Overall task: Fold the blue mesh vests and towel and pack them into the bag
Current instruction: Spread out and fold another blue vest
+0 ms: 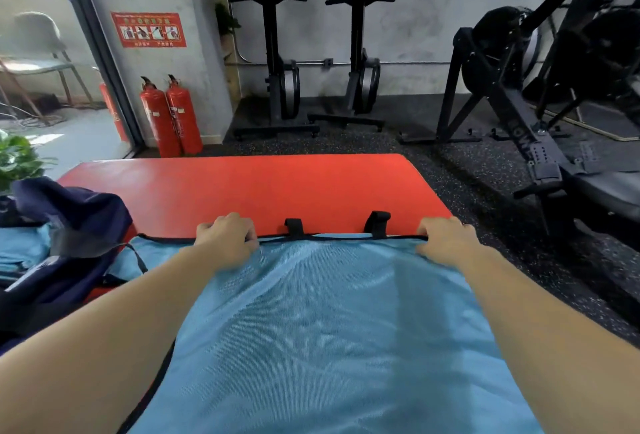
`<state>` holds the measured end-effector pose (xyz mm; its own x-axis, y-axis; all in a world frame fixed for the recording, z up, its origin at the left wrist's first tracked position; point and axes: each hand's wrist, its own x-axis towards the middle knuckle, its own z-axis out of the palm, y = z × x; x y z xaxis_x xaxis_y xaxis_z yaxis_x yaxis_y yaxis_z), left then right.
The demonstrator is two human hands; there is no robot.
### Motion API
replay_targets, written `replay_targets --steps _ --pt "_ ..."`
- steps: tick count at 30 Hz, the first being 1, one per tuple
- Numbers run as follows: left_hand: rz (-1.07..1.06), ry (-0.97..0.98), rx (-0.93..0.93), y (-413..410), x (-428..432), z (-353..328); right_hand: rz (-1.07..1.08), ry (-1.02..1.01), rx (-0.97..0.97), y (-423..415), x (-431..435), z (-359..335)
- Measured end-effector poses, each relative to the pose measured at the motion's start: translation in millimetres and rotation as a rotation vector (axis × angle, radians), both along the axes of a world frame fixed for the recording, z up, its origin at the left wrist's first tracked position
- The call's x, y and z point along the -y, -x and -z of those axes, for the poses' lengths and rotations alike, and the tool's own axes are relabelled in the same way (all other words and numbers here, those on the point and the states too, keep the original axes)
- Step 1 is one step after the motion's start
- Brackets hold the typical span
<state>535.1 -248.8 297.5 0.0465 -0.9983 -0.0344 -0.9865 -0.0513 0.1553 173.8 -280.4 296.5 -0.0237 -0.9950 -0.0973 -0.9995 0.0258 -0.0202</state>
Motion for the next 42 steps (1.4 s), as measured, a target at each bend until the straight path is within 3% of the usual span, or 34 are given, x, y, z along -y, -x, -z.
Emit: replay_targets --steps 3,11,16,22,30,34,38,42 --pt "0.022 -0.034 -0.021 -8 11 -2 0.031 -0.092 0.103 0 8 -9" --pt "0.124 -0.179 0.106 -21 19 -9 -0.012 -0.063 0.217 -5 6 -7" --pt "0.112 -0.104 -0.269 -26 18 -15 0.059 -0.132 0.517 -9 12 -26" --pt "0.024 -0.091 -0.240 -41 9 -42 0.071 -0.072 0.689 -3 0 -47" --pt "0.120 -0.167 -0.114 -21 -94 -80 0.027 -0.184 0.549 23 -91 -73" --pt "0.207 -0.163 0.123 2 -170 -41 0.023 -0.266 0.134 31 -162 -48" --pt "0.167 -0.032 0.232 13 -220 -11 -0.037 -0.167 -0.181 33 -215 -23" --pt "0.140 0.121 0.208 8 -229 -33 -0.063 0.038 -0.145 43 -231 -50"
